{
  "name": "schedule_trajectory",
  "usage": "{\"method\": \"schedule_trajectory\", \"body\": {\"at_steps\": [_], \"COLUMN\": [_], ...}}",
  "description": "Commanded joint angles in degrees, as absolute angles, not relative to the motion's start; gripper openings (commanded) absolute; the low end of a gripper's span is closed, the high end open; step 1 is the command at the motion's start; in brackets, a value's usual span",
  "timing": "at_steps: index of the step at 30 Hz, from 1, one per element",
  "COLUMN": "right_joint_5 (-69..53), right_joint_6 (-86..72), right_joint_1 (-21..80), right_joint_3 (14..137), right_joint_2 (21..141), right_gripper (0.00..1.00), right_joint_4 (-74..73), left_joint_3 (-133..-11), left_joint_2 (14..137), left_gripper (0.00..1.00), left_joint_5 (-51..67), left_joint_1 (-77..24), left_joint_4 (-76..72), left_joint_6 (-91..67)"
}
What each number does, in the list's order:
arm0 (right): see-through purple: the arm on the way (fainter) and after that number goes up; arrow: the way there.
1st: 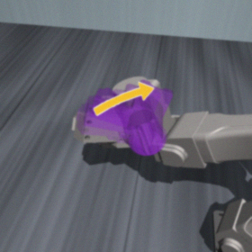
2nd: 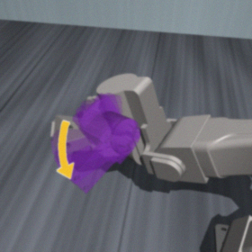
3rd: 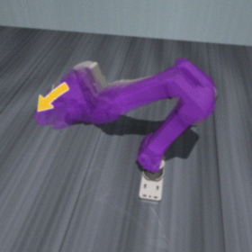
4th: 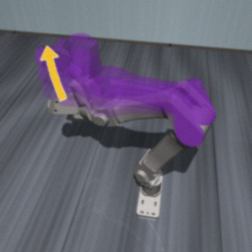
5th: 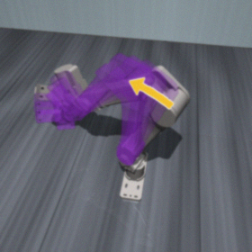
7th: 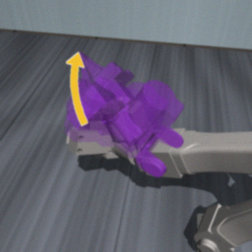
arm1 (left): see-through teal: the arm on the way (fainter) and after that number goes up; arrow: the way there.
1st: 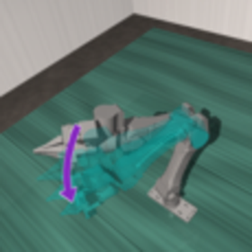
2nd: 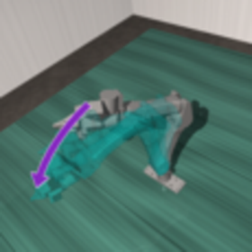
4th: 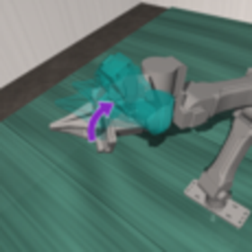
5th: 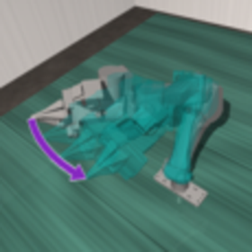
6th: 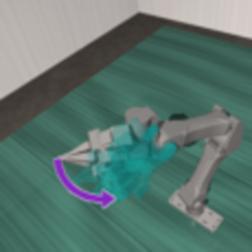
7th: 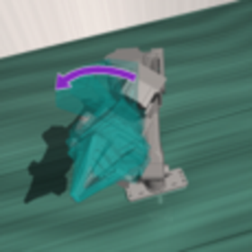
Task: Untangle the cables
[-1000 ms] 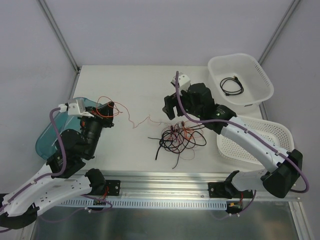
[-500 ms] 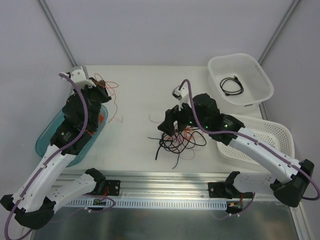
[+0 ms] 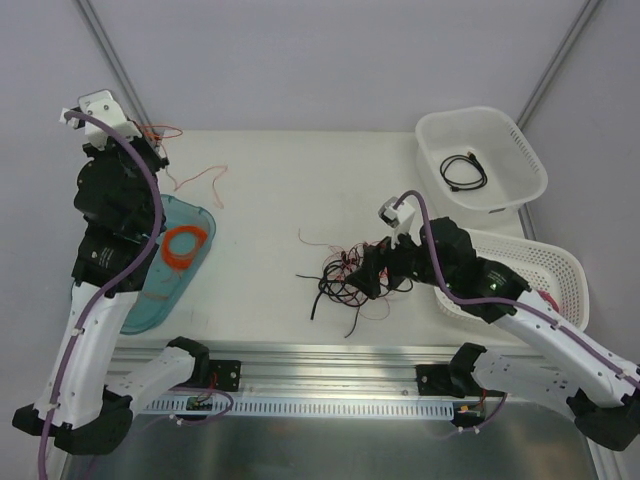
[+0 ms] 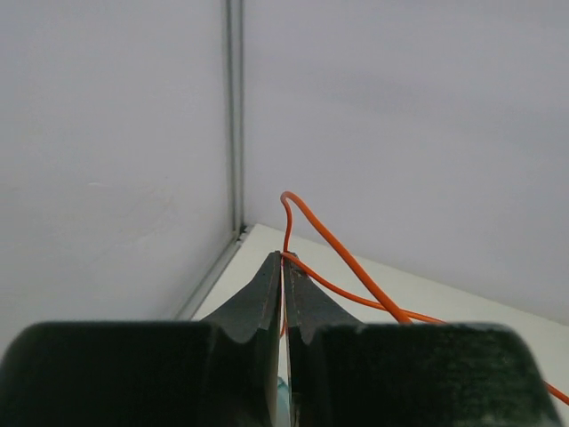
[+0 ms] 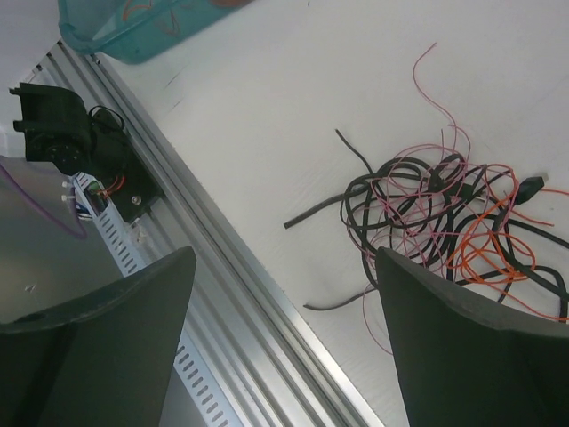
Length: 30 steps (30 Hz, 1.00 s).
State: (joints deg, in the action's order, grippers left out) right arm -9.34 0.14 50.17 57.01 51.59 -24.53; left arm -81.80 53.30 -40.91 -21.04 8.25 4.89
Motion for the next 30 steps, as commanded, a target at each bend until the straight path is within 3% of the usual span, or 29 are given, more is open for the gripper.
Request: {"method": "schedule_trajectory", "body": {"at_steps": [1, 9, 13, 21, 24, 25, 28, 29, 30], "right_joint_5": [-8.3, -8.6, -9.1, -7.0, -3.0, -1.9, 2.9, 3.9, 5.1], "right_joint_6": [-0.9, -1.6, -2.5, -3.4, -3.0, -2.9, -2.7, -3.0, -3.2], "right_joint_1": [50.4, 50.4, 50.4, 50.4, 50.4, 50.4, 50.4, 50.4, 50.4], "right_joint_3": [55.2, 51.6, 48.3, 45.4, 45.5, 45.5, 46.2, 46.4, 46.6], "right_joint_2": [48.3, 45.5, 43.5, 41.8, 42.4, 42.5, 44.2, 44.6, 45.0], "right_gripper": [0.87, 0.88, 0.88, 0.88, 0.88, 0.88, 0.89, 0.89, 0.89], "right_joint_4": [-25.2, -26.2, -26.3, -28.7, -30.8, -31.4, -33.6, -34.4, -34.6], "left_joint_3": [-80.8, -66.3, -53.2, -40.4, -41.0, -41.3, -41.5, -41.7, -42.1], "left_joint_2": [54.1, 52.2, 50.8, 54.6, 56.6, 57.0, 57.0, 56.9, 56.7], "left_gripper": [0.00, 0.00, 0.00, 0.00, 0.13, 0.26, 0.53, 0.67, 0.74], "left_joint_5": [-41.5, -35.0, -28.8, -27.5, -26.8, -26.3, -25.1, -24.7, -23.4], "left_joint_1": [-15.9, -1.2, 12.3, 15.8, 17.7, 17.8, 17.8, 17.8, 17.7], "left_joint_4": [8.8, 10.9, 11.1, 11.6, 13.4, 13.9, 15.2, 15.6, 16.7], "left_joint_6": [8.4, 1.2, -5.9, -15.9, -17.8, -18.0, -18.4, -18.8, -18.8]}}
